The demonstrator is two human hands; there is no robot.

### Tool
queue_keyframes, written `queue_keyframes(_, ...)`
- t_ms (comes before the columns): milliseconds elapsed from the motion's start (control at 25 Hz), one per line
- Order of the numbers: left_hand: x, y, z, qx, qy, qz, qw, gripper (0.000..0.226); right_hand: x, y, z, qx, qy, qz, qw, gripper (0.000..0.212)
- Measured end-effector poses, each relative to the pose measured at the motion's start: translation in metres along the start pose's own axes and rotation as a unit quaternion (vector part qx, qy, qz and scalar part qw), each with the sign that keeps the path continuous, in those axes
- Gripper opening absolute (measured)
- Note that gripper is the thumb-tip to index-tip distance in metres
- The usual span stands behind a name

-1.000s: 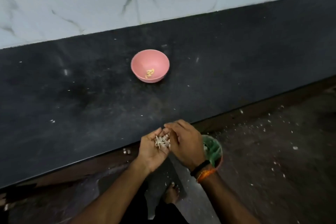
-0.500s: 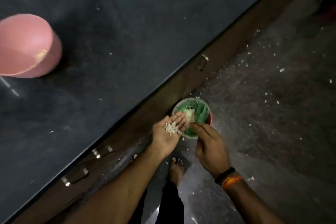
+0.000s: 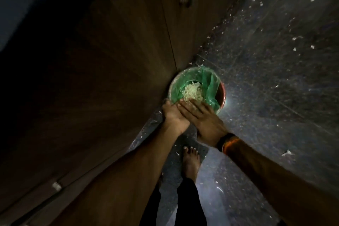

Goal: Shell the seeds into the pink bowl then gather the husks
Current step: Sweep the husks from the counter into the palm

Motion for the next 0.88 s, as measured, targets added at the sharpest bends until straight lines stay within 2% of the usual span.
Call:
queue_keyframes(80, -0.002, 0.006, -0.015, 0.001, -0.018, -0.005, 1.000, 0.084, 0.011, 0.029, -0.012, 0.054, -0.033, -0.009, 0.998, 0.093)
queue_keyframes(120, -0.002, 0.009, -0.020, 0.002, -0.018, -0.008, 1.000, 0.085, 0.013, 0.039, -0.015, 0.082, -0.036, -0.013, 0.996, 0.096)
queue_keyframes(200, -0.004, 0.015, -0.034, 0.003, -0.011, -0.029, 1.000, 0.088, 0.008, 0.047, -0.020, 0.116, 0.007, -0.028, 0.993, 0.105)
queue_keyframes(320, -0.005, 0.021, -0.045, 0.003, -0.001, -0.049, 0.999, 0.090, 0.013, 0.028, -0.025, 0.045, 0.053, -0.052, 0.996, 0.087)
queue_keyframes(360, -0.005, 0.023, -0.046, 0.000, -0.001, -0.055, 0.998, 0.090, 0.019, 0.027, -0.027, 0.030, 0.044, -0.038, 0.998, 0.086)
queue_keyframes(440, -0.004, 0.026, -0.048, -0.006, -0.008, -0.072, 0.997, 0.090, 0.022, 0.043, -0.033, 0.083, 0.019, -0.015, 0.996, 0.092)
queue_keyframes(520, -0.009, 0.030, -0.049, -0.008, 0.001, -0.090, 0.996, 0.086, 0.018, 0.059, -0.036, 0.166, 0.050, -0.029, 0.984, 0.098)
queue_keyframes(600, -0.013, 0.033, -0.050, -0.015, 0.004, -0.102, 0.995, 0.087, 0.016, 0.050, -0.042, 0.135, 0.065, -0.053, 0.987, 0.104)
queue_keyframes(680, -0.012, 0.033, -0.047, -0.021, -0.003, -0.100, 0.995, 0.089, 0.022, 0.035, -0.044, 0.059, 0.026, -0.024, 0.998, 0.103)
queue_keyframes(720, -0.012, 0.032, -0.047, -0.023, 0.001, -0.102, 0.995, 0.091, 0.024, 0.037, -0.044, 0.073, 0.005, -0.017, 0.997, 0.103)
queue_keyframes(760, -0.013, 0.031, -0.046, -0.025, 0.003, -0.108, 0.994, 0.092, 0.024, 0.044, -0.042, 0.128, -0.006, -0.024, 0.992, 0.105)
queue_keyframes(800, -0.015, 0.030, -0.045, -0.027, 0.004, -0.112, 0.993, 0.092, 0.020, 0.048, -0.043, 0.166, 0.023, -0.040, 0.985, 0.109)
queue_keyframes(880, -0.018, 0.030, -0.045, -0.029, -0.001, -0.106, 0.994, 0.093, 0.015, 0.036, -0.047, 0.134, 0.052, -0.049, 0.988, 0.114)
Point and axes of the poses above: each hand's wrist, its own z-axis away from the middle knuckle, its own x-axis out of the palm, y = z × x, the point moved 7 cm from there along -z, towards the middle knuckle, and after that the axes turned 15 degrees about -z, right-handed, at the moved point
